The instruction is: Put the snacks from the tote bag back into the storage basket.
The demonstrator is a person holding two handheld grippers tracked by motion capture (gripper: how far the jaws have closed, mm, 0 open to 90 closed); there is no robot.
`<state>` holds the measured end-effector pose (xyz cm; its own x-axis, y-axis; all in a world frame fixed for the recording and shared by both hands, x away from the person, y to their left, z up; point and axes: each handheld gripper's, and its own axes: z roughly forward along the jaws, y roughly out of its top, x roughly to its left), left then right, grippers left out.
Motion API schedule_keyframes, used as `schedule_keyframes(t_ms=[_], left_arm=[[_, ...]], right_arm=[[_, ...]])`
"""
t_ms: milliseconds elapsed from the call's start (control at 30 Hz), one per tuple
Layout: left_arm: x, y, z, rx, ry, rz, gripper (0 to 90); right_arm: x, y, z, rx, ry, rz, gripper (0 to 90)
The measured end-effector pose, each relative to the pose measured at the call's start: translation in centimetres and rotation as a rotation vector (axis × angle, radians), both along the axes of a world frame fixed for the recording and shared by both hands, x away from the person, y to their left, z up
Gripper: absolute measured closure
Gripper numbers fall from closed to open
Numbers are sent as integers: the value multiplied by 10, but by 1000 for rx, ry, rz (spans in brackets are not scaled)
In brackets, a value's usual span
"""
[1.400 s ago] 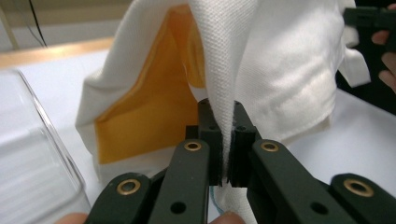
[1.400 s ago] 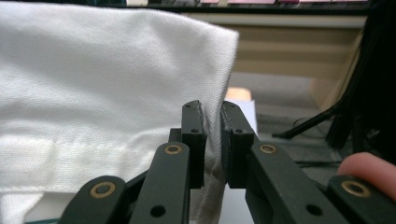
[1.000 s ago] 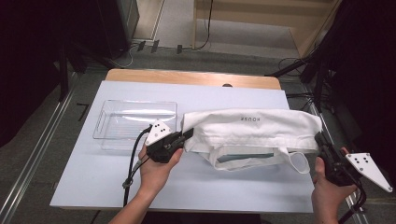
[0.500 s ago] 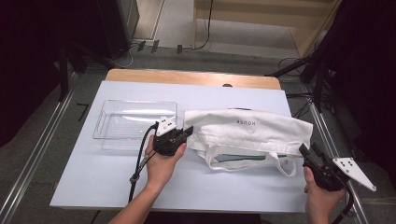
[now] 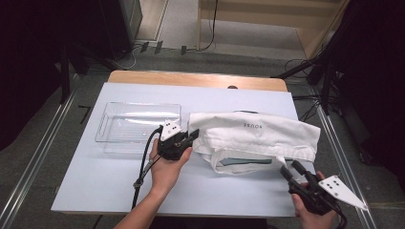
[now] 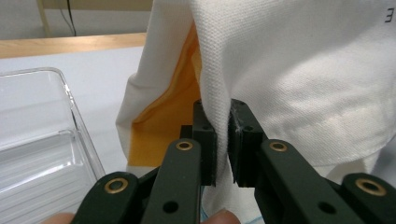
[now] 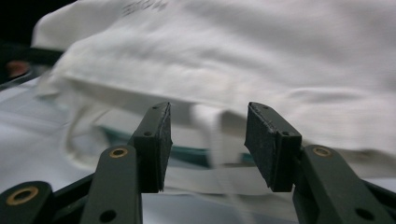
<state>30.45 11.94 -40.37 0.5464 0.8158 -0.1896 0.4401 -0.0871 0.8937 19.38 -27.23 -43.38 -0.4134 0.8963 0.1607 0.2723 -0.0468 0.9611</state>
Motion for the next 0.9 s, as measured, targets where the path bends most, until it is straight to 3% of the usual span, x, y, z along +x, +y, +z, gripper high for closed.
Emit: schedule_keyframes(t_ms=[100,133,267,367,400,433,500,567,667,800,900], left_arm=[[-1,2,1,-7,-2,-3,822],[-1,2,1,-14,-1,-3,817],[-3,6,3,-18,-10,-11,796],[-6,9,6,-38,-26,-35,715],[-11,11,8,-56,-38,-38,623],[-11,11,8,-56,-38,-38,595],[-17,13,10,-65,-49,-44,568],[-24,16,12,-58,-60,-49,525],[-36,19,15,-46,-83,-40,461],[-50,20,21,-61,-127,-42,379],[-57,13,22,-55,-156,-74,344]], right_arm=[[6,18,-6,-60,39,27,507],[12,24,-10,-68,80,23,505],[20,28,-15,-74,133,-3,518],[25,32,-19,-84,146,0,524],[27,36,-20,-107,149,-6,557],[27,36,-20,-107,149,-6,557],[27,38,-19,-124,138,-34,670],[25,35,-16,-108,109,-56,747],[25,30,-10,-89,79,-65,786],[24,31,-1,-82,18,-64,816],[23,33,6,-71,-20,-54,821]])
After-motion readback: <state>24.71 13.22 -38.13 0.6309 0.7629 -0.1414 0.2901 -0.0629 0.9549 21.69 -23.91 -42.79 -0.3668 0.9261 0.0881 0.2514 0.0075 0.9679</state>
